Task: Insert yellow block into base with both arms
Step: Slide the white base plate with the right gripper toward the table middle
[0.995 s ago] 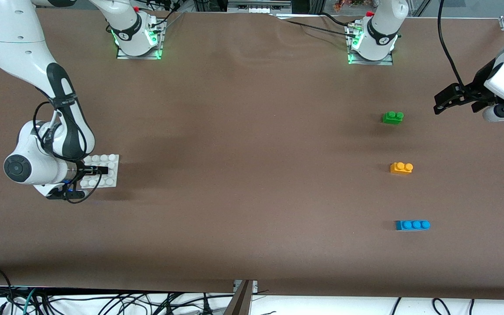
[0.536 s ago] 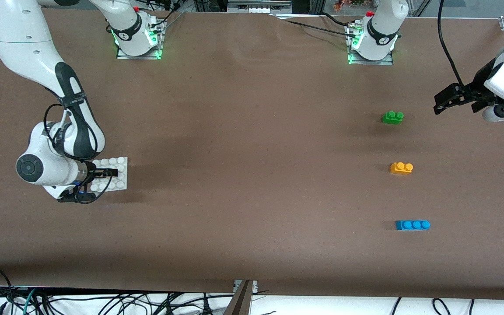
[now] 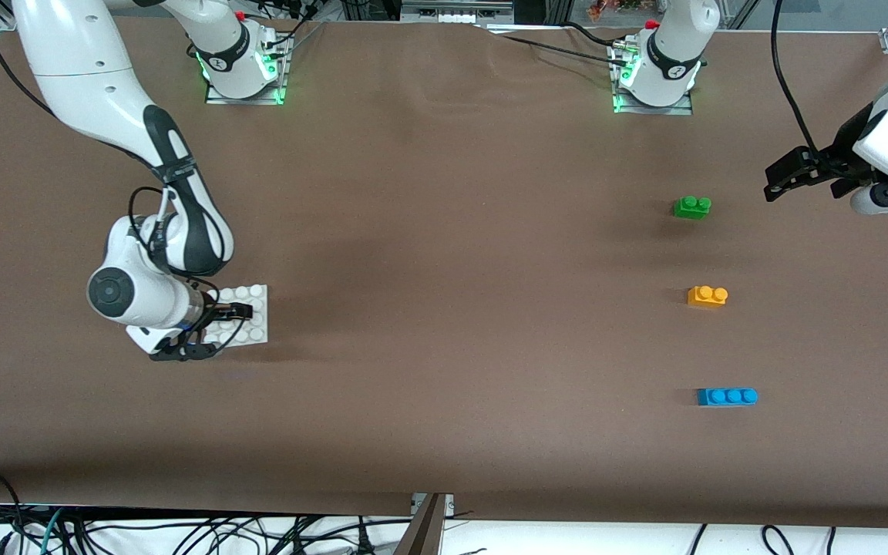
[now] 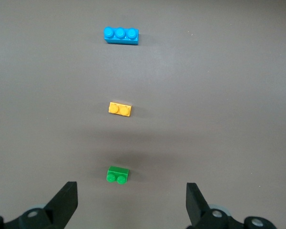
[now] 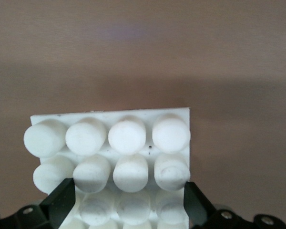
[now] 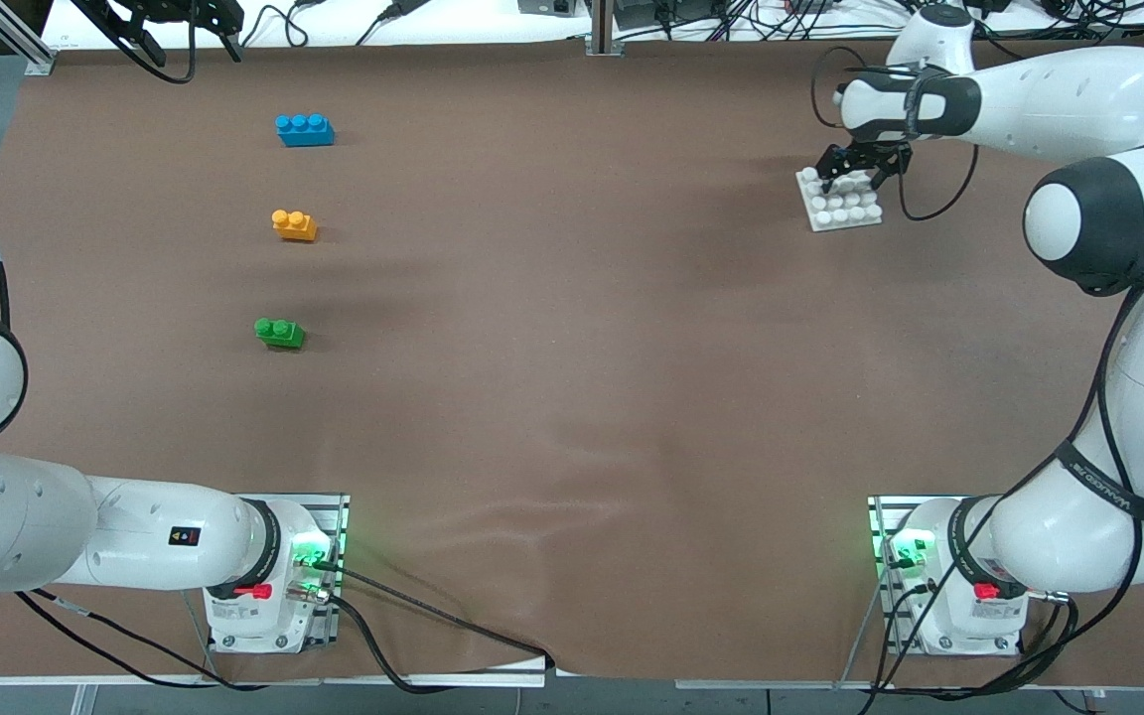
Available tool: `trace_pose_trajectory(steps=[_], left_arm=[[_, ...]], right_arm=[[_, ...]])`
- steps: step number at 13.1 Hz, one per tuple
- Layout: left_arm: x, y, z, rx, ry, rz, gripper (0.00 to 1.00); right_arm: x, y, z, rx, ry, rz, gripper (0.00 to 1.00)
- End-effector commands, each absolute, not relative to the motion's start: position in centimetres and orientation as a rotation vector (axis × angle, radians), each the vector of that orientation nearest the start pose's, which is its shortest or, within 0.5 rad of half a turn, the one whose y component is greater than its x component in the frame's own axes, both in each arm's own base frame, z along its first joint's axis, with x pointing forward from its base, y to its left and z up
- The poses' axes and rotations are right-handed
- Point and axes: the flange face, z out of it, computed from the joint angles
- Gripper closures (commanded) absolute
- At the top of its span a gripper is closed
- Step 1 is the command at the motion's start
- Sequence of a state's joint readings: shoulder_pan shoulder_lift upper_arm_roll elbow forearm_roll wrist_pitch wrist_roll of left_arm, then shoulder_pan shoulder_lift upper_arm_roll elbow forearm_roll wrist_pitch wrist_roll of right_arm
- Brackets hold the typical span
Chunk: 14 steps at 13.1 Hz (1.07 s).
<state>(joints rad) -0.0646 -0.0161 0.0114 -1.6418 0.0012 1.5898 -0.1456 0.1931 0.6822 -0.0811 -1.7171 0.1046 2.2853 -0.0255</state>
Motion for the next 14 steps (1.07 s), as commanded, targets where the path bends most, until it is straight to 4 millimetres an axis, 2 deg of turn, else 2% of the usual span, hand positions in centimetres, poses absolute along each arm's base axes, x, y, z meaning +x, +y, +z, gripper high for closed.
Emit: trace_pose_trajectory(steps=[1, 5, 10, 14], left_arm=[[55.1, -3.1, 60.8, -3.133, -0.149, 0.062, 0.00], [55.1, -3.1, 60.8, -3.133, -0.149, 0.062, 0.00], [55.1, -3.1, 60.8, -3.133, -0.149, 0.062, 0.00], [55.1, -3.1, 60.8, -3.133, -0.149, 0.062, 0.00]], right_arm=[[63.8, 13.5, 11.5, -3.088, -0.120, 0.237, 0.00], [62.6, 19.8, 11.3, -3.106, -0.081, 0.187, 0.00], [60.7, 28.8, 12.1, -3.115, 0.010, 0.145, 0.00], [59.2, 34.5, 12.3, -3.114, 0.055, 0.108, 0.00]])
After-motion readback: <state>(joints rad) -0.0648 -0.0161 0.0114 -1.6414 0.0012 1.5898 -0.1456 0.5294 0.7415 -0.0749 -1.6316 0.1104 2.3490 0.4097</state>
